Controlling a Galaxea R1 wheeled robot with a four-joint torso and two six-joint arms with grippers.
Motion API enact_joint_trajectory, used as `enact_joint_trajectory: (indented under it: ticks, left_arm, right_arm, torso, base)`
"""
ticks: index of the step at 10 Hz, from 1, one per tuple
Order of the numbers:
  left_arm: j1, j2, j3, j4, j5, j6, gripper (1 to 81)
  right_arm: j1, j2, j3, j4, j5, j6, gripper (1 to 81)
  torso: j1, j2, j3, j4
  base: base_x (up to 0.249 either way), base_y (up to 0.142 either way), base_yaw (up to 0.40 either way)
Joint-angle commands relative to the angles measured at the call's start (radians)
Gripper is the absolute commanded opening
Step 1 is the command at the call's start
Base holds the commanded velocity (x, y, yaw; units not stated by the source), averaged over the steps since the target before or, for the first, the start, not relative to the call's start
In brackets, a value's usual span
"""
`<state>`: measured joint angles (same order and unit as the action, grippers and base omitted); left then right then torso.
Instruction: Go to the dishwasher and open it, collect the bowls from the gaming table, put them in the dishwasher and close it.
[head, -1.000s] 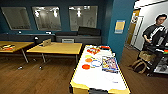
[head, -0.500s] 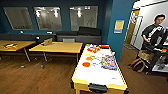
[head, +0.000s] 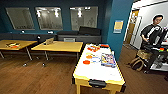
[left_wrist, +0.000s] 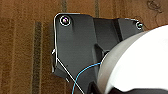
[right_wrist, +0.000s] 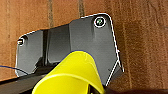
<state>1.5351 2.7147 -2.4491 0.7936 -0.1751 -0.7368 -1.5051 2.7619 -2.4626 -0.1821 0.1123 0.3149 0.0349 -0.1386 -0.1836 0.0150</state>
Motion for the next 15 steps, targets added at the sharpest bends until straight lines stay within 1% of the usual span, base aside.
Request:
enact_joint_trajectory:
  ticks: [1,4,7,15]
  left_arm:
    - [-0.028,-0.012,-0.021,0.015,0.023,0.002,1.0]
    - [-0.028,0.010,-0.051,0.016,0.023,0.002,1.0]
    - [-0.028,0.016,-0.053,0.029,0.022,0.002,1.0]
    - [-0.028,0.022,-0.053,0.026,0.023,0.000,1.0]
  right_arm:
    - [0.036,-0.016,-0.002,-0.014,-0.040,-0.002,1.0]
    - [0.035,-0.016,-0.007,-0.014,-0.039,-0.002,1.0]
    - [0.035,-0.016,-0.009,-0.014,-0.039,-0.002,1.0]
    - [0.035,0.004,-0.036,-0.014,-0.039,-0.002,1.0]
  torso:
    - [0.000,0.000,0.000,0.000]
    - [0.000,0.000,0.000,0.000]
    - [0.000,0.000,0.000,0.000]
    - [0.000,0.000,0.000,0.000]
  base:
    - [-0.148,0.000,0.000]
    - [-0.149,0.000,0.000]
    - [-0.152,0.000,0.000]
    - [-0.156,0.000,0.000]
